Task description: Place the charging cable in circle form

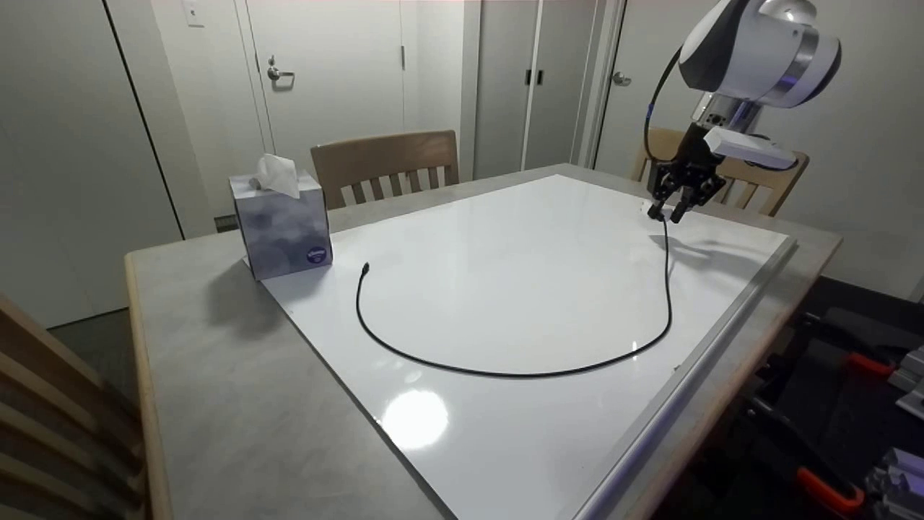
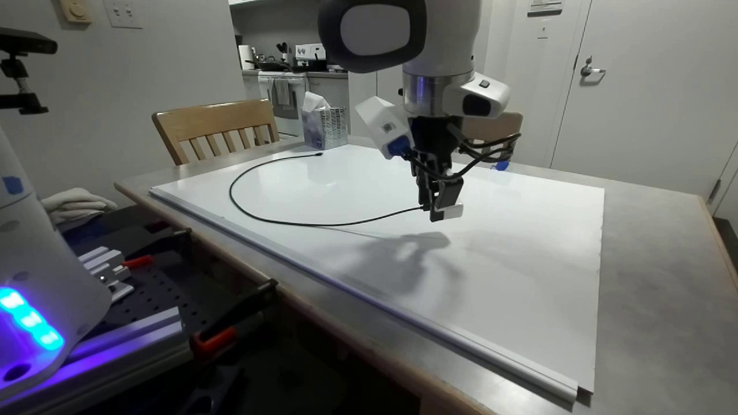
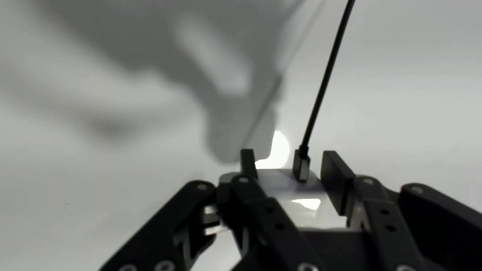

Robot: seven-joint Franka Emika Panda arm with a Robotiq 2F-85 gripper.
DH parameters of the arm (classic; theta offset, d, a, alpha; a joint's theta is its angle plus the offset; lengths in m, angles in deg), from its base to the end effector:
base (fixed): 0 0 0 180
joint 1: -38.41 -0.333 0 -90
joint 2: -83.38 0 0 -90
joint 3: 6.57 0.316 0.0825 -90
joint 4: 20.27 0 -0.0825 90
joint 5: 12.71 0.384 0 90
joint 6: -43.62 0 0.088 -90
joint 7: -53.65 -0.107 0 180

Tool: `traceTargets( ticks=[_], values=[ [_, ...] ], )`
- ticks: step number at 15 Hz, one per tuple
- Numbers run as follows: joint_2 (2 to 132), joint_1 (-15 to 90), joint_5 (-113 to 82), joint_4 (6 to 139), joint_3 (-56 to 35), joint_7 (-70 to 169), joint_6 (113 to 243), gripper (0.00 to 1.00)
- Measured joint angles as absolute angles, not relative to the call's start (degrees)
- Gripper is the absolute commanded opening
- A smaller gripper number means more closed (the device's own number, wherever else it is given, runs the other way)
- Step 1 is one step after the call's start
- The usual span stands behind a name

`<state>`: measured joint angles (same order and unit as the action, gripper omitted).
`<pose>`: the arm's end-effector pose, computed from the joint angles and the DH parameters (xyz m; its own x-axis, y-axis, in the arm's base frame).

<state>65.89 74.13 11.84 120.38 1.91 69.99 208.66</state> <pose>0.4252 -0.2422 0.1870 0.8083 -0.5754 0.1248 -0.5544 -0.8152 -0.1677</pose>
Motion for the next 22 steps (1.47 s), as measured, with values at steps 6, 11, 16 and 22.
traceTargets(
  ticks=[6, 11, 16, 22],
  values=[
    [64.9, 74.3, 11.8, 119.5, 2.2, 71.2, 207.7, 0.47],
    [64.9, 74.3, 11.5, 119.4, 2.2, 71.2, 207.7, 0.22],
    [63.9, 71.8, 7.0, 113.8, 0.3, 74.7, 204.8, 0.22],
    [55.5, 66.6, 2.7, 94.7, -0.2, 82.7, 195.7, 0.47]
  ],
)
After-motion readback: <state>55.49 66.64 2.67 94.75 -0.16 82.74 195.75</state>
